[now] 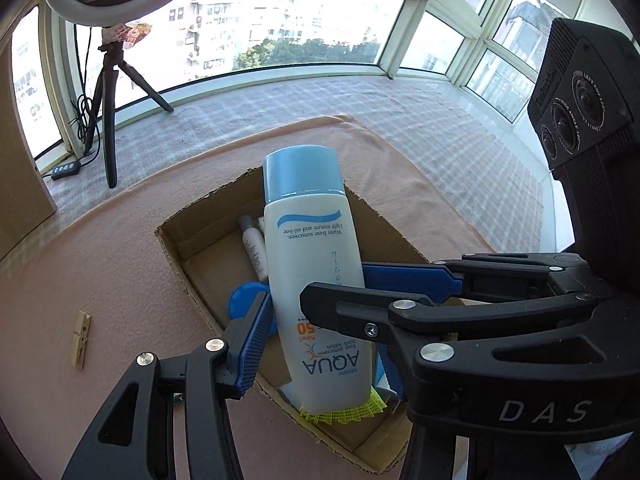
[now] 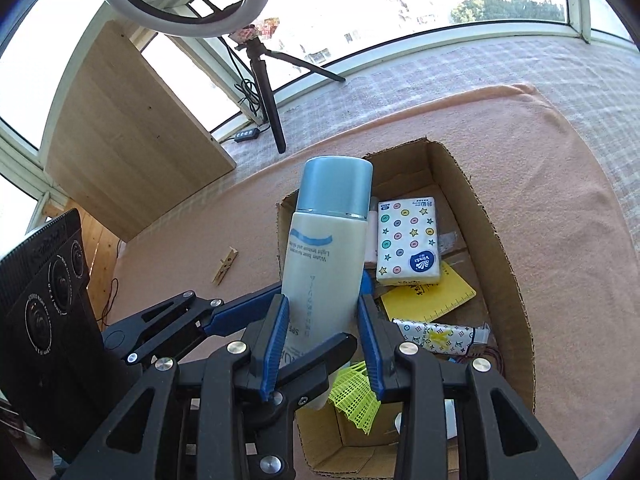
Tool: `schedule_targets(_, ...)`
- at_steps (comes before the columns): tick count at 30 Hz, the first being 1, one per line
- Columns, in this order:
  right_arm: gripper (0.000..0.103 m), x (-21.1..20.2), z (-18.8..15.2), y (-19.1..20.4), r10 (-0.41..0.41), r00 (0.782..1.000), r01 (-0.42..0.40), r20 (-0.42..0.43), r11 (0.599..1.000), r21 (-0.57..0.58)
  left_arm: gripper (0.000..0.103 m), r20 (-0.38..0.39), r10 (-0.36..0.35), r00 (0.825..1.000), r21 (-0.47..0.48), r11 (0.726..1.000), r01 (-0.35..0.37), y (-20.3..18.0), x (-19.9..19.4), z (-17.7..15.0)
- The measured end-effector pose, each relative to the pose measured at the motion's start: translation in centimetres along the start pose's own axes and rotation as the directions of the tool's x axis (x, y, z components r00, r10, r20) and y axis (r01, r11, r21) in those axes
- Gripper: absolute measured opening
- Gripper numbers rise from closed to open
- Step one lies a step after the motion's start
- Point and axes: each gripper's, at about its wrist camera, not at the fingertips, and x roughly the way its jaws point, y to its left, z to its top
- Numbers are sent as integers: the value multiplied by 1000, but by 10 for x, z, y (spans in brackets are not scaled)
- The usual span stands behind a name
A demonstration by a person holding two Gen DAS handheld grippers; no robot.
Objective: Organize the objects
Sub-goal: 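Carry the sunscreen bottle into the box and open the right gripper, then move both grippers back toward the wooden clothespin and green lip balm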
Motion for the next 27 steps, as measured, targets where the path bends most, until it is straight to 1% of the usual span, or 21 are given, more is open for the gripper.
schedule_targets(1,44,-2,1,-1,-3,1000,3,14,1000,-8,74,-2,1,1000,6,1000,-1,-3,-1,1)
schedule_targets(2,55,-5,2,-2,-36,999,36,31,999,-14,94,4,19,1000,12,1000,-19,-5,-2,2)
schedule_targets(3,78,-8,3,-3,-93,994,94,50,996,-15,100,21,48,999,20,999,-48,-7,-4,2)
schedule_targets(4,84,-12,3,-5,-146,986,148,80,989,-13,100,37,60,998,31,998,-61,-8,-6,2)
schedule_targets(6,84,-17,3,-10,-197,974,199,109,980,-7,100,33,64,997,35,997,-65,-7,-5,3)
schedule_targets(8,83,-18,5,-19,-215,971,213,106,977,24,100,23,66,998,21,998,-66,-4,-3,5)
schedule_targets(11,83,-18,4,-30,-205,975,200,92,978,61,100,24,61,998,9,998,-61,0,-3,5)
schedule_targets(16,83,-17,2,-37,-199,976,192,88,978,87,100,25,65,998,13,998,-66,5,-5,4)
schedule_targets(22,83,-18,-2,-31,-193,977,185,94,978,92,100,28,69,997,19,997,-70,10,-10,1)
schedule_targets(27,83,-21,-6,-24,-184,976,174,117,980,95,100,38,80,996,20,996,-81,21,-19,-3)
